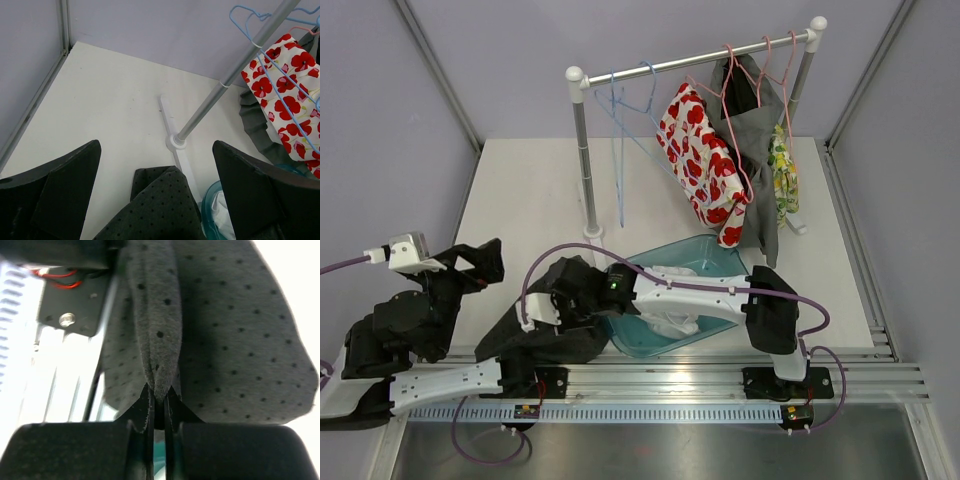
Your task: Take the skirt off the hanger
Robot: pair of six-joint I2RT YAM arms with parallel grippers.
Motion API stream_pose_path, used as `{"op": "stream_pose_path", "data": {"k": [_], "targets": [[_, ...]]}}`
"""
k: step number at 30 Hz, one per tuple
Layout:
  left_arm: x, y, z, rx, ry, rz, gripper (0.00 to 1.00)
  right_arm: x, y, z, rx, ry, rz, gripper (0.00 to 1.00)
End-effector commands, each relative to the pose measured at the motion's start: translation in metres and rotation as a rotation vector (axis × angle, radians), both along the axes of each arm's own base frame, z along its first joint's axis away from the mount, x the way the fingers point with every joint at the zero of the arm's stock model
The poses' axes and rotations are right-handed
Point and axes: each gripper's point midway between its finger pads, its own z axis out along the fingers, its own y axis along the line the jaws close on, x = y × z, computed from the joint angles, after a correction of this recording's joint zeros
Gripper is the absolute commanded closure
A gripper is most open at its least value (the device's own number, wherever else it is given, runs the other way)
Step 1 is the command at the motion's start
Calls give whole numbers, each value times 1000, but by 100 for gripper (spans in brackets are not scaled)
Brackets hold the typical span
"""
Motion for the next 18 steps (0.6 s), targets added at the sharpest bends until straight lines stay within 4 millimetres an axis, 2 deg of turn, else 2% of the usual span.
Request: {"op": "stream_pose_path", "data": {"k": [1,3,4,5,6,8,9,12,13,16,18], "targets": [[-1,5,-2,-68,-5,10,3,-25,-9,69,79,43,116,100],[-2,7,-3,-78,-7,12,3,-24,-16,117,139,83,104,100],[-2,6,-4,-82,-6,12,3,-20,-17,158,209,88,93,100],[-2,7,-4,-87,-7,10,4,-9,-22,184,257,108,50,100],[-2,7,-4,-91,-9,7,4,-6,-27,227,337,99,44,100],[-3,7,-2,-102,-9,4,4,6,-38,270,423,105,-11,100],[-3,7,-3,-103,-8,3,4,16,-49,303,498,82,-34,100],[-3,5,-4,-105,-7,-3,4,31,-79,358,626,32,-115,100],[-3,6,-5,-112,-6,-2,4,35,-88,370,653,16,-141,100],[-3,6,-8,-112,-2,-3,4,51,-132,419,775,-21,-234,100],[-3,5,-8,-111,-1,-5,4,66,-162,441,833,-49,-289,100]]}}
